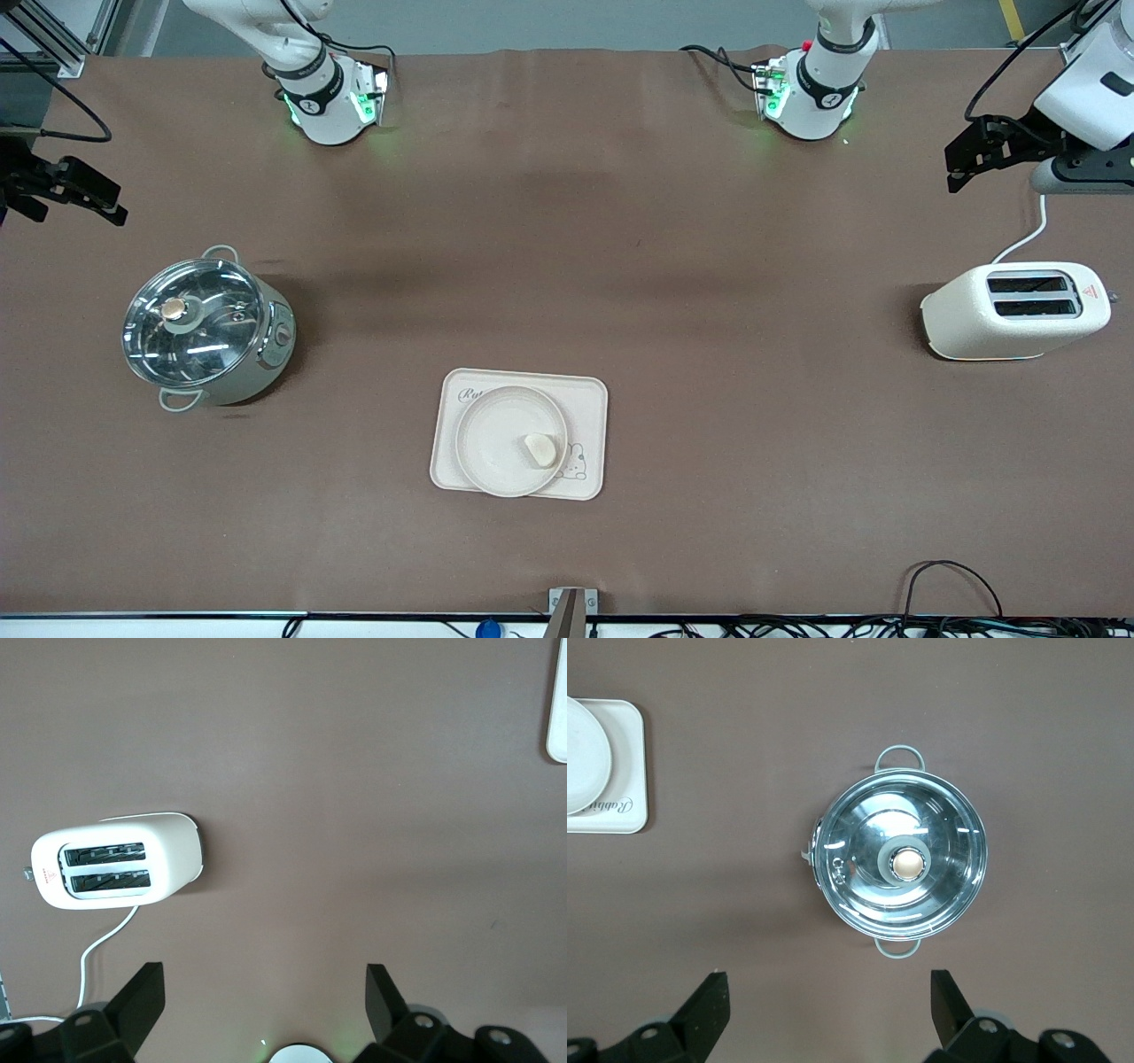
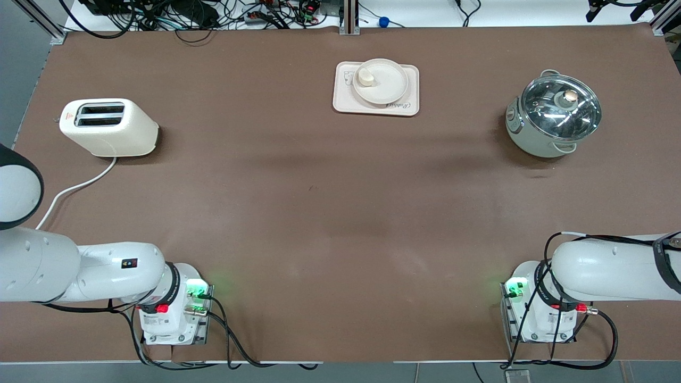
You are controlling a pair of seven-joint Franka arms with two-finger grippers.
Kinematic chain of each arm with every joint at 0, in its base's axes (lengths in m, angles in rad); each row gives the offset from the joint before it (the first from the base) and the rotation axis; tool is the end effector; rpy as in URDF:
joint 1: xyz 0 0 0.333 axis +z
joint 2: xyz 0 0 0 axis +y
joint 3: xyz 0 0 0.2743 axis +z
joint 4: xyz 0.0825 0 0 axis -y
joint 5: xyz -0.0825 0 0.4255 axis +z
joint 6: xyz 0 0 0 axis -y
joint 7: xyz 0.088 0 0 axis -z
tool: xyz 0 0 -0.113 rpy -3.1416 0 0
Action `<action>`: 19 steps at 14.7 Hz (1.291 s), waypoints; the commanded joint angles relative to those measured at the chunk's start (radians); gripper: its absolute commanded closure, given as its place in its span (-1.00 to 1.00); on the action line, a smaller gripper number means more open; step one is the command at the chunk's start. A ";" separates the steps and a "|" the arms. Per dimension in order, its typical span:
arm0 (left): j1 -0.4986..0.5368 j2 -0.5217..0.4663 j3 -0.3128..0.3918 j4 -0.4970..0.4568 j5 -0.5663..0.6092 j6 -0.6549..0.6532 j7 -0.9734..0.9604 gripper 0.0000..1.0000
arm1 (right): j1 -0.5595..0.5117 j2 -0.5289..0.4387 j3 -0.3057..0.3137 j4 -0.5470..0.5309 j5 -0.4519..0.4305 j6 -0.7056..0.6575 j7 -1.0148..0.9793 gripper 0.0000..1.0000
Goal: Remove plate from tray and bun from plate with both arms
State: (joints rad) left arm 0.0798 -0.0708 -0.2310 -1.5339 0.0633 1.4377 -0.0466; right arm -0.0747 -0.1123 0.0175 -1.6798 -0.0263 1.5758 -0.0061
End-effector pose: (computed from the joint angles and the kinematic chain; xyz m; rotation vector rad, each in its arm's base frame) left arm 0.5568 -0.0814 0.6243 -3.0566 0.1472 0.0295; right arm 0.5643 -0.0348 0.5865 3.1120 -0.0797 0.0115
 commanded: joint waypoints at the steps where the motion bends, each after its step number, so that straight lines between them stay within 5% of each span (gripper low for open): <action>1: 0.001 0.014 -0.002 0.024 -0.005 -0.005 -0.002 -1.00 | -0.013 0.003 0.015 0.005 -0.003 -0.003 0.005 -1.00; 15: 0.003 0.029 0.002 0.029 -0.003 0.027 -0.007 -1.00 | 0.007 0.009 0.016 -0.066 0.066 -0.100 0.003 -1.00; 19: 0.005 0.031 0.005 0.026 0.003 0.039 -0.007 -1.00 | 0.012 0.126 0.018 -0.135 0.142 0.085 0.008 -1.00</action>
State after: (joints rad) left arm 0.0823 -0.0482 -0.2260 -1.5249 0.0633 1.4698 -0.0467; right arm -0.0659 -0.0488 0.0297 -1.7956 0.0557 1.5858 -0.0058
